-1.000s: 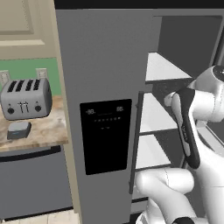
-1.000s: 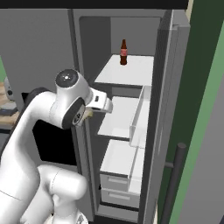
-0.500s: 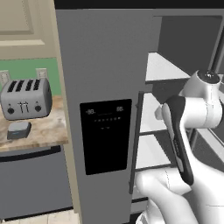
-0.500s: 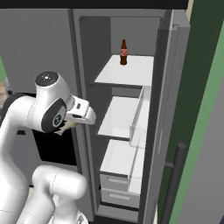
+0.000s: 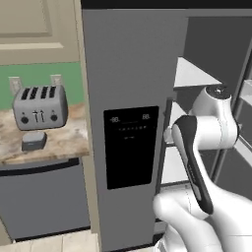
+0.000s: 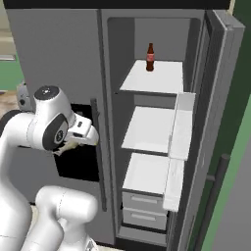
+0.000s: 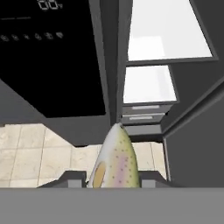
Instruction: Take the fish from the fridge and place it on the digital scale on the counter by the fridge. Wait a few seconds for a reading, then move it to the plate on the dining counter.
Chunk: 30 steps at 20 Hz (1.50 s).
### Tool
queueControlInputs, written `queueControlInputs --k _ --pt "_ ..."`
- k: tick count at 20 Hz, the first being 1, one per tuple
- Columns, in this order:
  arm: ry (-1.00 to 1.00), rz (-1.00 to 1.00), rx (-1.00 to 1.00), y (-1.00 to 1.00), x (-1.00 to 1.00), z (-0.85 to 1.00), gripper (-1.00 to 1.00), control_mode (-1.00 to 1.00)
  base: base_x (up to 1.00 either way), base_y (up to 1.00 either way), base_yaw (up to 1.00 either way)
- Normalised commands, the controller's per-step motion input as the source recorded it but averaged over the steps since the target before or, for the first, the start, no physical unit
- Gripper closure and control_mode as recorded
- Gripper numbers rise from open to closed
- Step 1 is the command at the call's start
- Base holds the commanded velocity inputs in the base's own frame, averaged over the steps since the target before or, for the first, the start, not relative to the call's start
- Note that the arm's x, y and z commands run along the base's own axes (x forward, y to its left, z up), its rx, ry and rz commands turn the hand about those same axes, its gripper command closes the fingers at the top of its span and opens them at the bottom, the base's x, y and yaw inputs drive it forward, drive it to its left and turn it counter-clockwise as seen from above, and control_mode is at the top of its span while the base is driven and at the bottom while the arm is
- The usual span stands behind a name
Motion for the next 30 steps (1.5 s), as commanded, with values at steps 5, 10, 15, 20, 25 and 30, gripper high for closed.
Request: queueControlInputs --k 5,10,15,20,25,30 --pt "0.00 0.00 0.00 0.00 0.00 0.00 1.00 1.00 -0.93 1.00 0.04" --pt "0.00 0.00 0.00 0.00 0.00 0.00 1.00 1.00 -0.10 1.00 0.00" --pt "0.00 0.00 0.00 0.00 0.00 0.00 1.00 1.00 0.58 1.00 0.00" --pt "0.00 0.00 0.00 0.00 0.00 0.00 1.00 1.00 0.65 0.93 0.00" --pt "0.00 0.00 0.00 0.00 0.00 0.00 1.00 1.00 0.73 0.42 0.00" --pt "0.00 0.00 0.00 0.00 0.00 0.00 1.00 1.00 0.77 0.03 -0.01"
